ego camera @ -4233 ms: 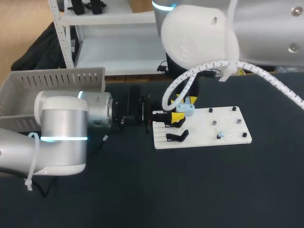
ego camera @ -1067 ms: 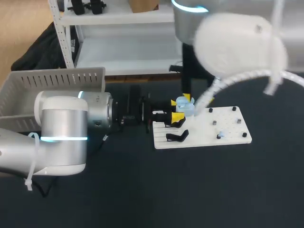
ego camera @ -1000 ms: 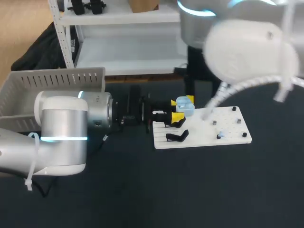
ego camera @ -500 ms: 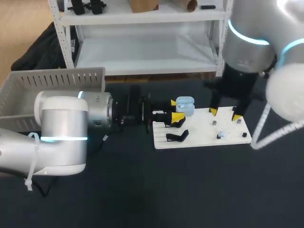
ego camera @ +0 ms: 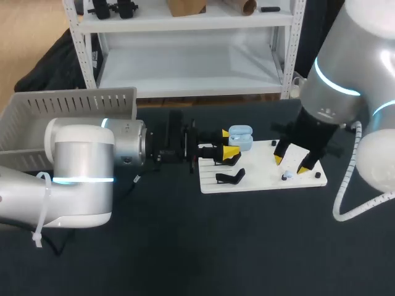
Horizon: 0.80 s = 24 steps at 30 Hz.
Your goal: Pick up each earbud case from the left stands, insert the matching earbuds, close the lid, and place the case in the box.
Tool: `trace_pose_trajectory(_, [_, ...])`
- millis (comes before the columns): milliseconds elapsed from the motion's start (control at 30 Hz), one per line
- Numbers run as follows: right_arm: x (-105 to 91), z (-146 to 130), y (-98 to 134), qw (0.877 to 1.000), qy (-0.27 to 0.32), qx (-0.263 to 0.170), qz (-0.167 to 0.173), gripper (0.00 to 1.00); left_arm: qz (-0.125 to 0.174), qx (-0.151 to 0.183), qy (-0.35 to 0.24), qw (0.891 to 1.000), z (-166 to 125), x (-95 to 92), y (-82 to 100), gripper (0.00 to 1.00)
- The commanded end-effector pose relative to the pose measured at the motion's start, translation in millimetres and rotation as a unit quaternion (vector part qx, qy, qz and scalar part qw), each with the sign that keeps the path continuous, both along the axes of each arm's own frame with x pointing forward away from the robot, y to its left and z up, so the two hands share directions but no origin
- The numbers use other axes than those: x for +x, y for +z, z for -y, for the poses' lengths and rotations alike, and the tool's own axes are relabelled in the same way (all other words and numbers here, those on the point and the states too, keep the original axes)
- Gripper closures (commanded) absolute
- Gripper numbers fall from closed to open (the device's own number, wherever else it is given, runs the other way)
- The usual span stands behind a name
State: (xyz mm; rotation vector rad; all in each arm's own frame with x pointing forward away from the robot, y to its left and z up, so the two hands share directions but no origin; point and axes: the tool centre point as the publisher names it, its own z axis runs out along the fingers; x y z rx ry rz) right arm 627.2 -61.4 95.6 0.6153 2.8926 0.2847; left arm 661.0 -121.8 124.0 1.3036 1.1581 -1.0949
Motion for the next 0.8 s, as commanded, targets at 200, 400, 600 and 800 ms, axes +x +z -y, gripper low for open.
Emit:
trace_pose_trajectory(200, [12.9,11.2,-29.5,1.000,-0.021,-0.005,-0.005,0.60,0.001,0.000,0.003,1.000,0.6,-1.1,-0.4,1.00])
trace_pose_trajectory(400, [15.4,16.7,-40.8,1.000,-0.025,-0.004,0.007,0.62,0.001,0.000,0.003,1.000,0.6,-1.1,-0.4,1.00])
trace_pose_trajectory(600, [16.5,18.0,-46.1,1.000,-0.022,0.001,0.019,0.62,0.001,0.000,0.003,1.000,0.6,-1.1,-0.4,1.00])
trace_pose_trajectory(800, [21.6,15.5,-51.2,1.000,-0.016,0.001,0.024,0.65,0.001,0.000,0.003,1.000,0.6,-1.1,-0.4,1.00])
